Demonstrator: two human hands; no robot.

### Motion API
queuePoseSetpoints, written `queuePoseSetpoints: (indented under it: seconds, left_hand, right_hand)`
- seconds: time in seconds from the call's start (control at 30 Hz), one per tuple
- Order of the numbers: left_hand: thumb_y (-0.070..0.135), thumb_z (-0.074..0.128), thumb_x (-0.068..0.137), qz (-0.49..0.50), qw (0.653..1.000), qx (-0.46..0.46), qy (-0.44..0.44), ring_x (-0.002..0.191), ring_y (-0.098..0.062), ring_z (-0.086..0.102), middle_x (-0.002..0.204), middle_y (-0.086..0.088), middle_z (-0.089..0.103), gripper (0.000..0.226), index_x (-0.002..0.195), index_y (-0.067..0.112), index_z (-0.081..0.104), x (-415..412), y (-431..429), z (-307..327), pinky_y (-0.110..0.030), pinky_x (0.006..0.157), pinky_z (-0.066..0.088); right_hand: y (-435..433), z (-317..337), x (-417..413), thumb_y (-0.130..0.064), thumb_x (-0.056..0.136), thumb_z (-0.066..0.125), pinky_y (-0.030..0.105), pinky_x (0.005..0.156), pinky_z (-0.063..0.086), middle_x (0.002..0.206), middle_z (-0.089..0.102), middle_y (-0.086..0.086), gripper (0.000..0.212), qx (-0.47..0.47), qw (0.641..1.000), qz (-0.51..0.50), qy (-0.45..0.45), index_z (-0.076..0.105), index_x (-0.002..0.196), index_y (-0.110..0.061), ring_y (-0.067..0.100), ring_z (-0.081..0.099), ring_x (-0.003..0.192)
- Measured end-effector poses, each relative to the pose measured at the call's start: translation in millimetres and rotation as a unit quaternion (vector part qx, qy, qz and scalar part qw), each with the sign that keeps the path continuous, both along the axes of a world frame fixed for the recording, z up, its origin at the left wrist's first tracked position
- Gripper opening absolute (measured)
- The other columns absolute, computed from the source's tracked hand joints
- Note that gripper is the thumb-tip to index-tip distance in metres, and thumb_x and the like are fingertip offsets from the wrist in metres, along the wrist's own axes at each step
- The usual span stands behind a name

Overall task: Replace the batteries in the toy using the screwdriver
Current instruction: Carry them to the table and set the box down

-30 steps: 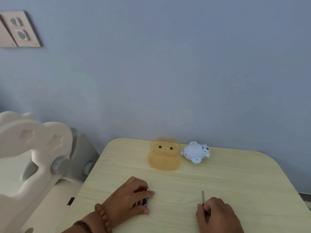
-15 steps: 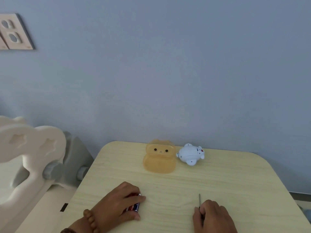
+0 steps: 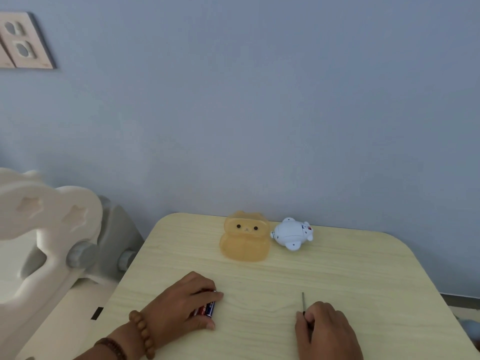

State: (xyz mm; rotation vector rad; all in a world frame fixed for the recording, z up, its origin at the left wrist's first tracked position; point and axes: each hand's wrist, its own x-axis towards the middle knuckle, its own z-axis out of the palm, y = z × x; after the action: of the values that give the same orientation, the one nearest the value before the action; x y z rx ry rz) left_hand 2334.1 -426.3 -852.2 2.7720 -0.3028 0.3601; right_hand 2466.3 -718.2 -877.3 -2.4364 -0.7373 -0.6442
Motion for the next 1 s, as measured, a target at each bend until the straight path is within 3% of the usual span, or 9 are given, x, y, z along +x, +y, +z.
queuePoseSetpoints:
  seconds: [0.17,0.27,0.4,0.5,0.57,0.63,0.7,0.87,1.0]
  left_hand:
    - [0.061,0.065,0.084,0.015,1.000,-0.004,0.019,0.112,-0.003,0.050,0.123,0.010,0.055,0.054,0.128,0.030,0.059,-3,-3,3,-0.019,0.091,0.048]
    - [0.071,0.060,0.079,0.058,0.996,-0.024,0.059,0.123,0.007,0.033,0.134,0.019,0.034,0.069,0.138,0.039,0.046,-7,-4,6,-0.014,0.100,0.040]
    - [0.083,0.062,0.061,0.123,0.988,-0.052,0.078,0.129,0.007,0.022,0.140,0.022,0.022,0.097,0.144,0.041,0.035,-11,-1,21,-0.016,0.105,0.034]
    - [0.081,0.066,0.061,0.122,0.988,-0.049,0.079,0.134,0.004,0.021,0.143,0.022,0.024,0.098,0.145,0.041,0.033,-9,-2,33,-0.019,0.106,0.035]
    - [0.083,0.064,0.060,0.117,0.986,-0.040,0.110,0.135,0.004,0.018,0.145,0.022,0.023,0.103,0.147,0.040,0.028,-3,-6,36,-0.021,0.110,0.032]
    - [0.083,0.065,0.060,0.118,0.985,-0.051,0.112,0.136,0.005,0.017,0.145,0.022,0.024,0.105,0.148,0.039,0.027,5,-9,38,-0.021,0.113,0.029]
    - [0.080,0.066,0.062,0.128,0.984,-0.075,0.100,0.134,0.006,0.019,0.143,0.024,0.025,0.103,0.147,0.038,0.027,12,-12,41,-0.019,0.112,0.026]
    - [0.084,0.061,0.063,0.132,0.981,-0.085,0.116,0.133,0.007,0.020,0.142,0.023,0.029,0.102,0.148,0.038,0.026,16,-13,43,-0.018,0.111,0.027]
    - [0.085,0.056,0.061,0.151,0.975,-0.094,0.134,0.130,0.010,0.019,0.139,0.028,0.027,0.103,0.147,0.039,0.025,15,-10,42,-0.011,0.108,0.023]
  right_hand:
    - [0,4,-4,-0.037,0.078,0.049,0.036,0.040,0.038,0.053,0.048,0.003,0.034,0.013,0.999,-0.010,0.038,0.050,0.055,-0.012,0.031,0.048,0.043]
    - [-3,16,-7,-0.039,0.079,0.052,0.034,0.042,0.039,0.057,0.048,0.002,0.034,0.044,0.996,0.011,0.080,0.050,0.057,-0.013,0.028,0.052,0.046]
    - [-7,55,12,-0.023,0.076,0.083,0.035,0.054,0.049,0.072,0.051,-0.006,0.030,0.113,0.988,-0.012,0.109,0.054,0.068,-0.020,0.021,0.056,0.057]
    - [2,85,56,-0.026,0.078,0.082,0.039,0.067,0.055,0.098,0.056,-0.012,0.028,0.085,0.987,0.045,0.130,0.060,0.095,-0.026,0.015,0.063,0.081]
    - [15,96,93,-0.028,0.078,0.082,0.037,0.079,0.053,0.124,0.053,-0.010,0.049,0.031,0.984,0.072,0.162,0.058,0.120,-0.028,0.018,0.060,0.109]
    - [30,100,128,-0.030,0.077,0.083,0.035,0.094,0.045,0.149,0.039,-0.007,0.074,-0.044,0.972,0.090,0.214,0.048,0.142,-0.029,0.021,0.044,0.134]
    - [41,98,151,-0.031,0.075,0.086,0.034,0.106,0.039,0.160,0.027,-0.006,0.088,-0.091,0.953,0.122,0.263,0.040,0.150,-0.027,0.020,0.035,0.143]
    - [50,91,166,-0.031,0.066,0.092,0.026,0.092,0.042,0.138,0.042,-0.005,0.089,-0.068,0.945,0.144,0.287,0.049,0.143,-0.025,0.017,0.055,0.122]
    - [53,87,166,-0.040,0.066,0.092,0.025,0.084,0.043,0.127,0.048,-0.008,0.081,-0.073,0.944,0.155,0.281,0.054,0.136,-0.028,0.012,0.056,0.109]
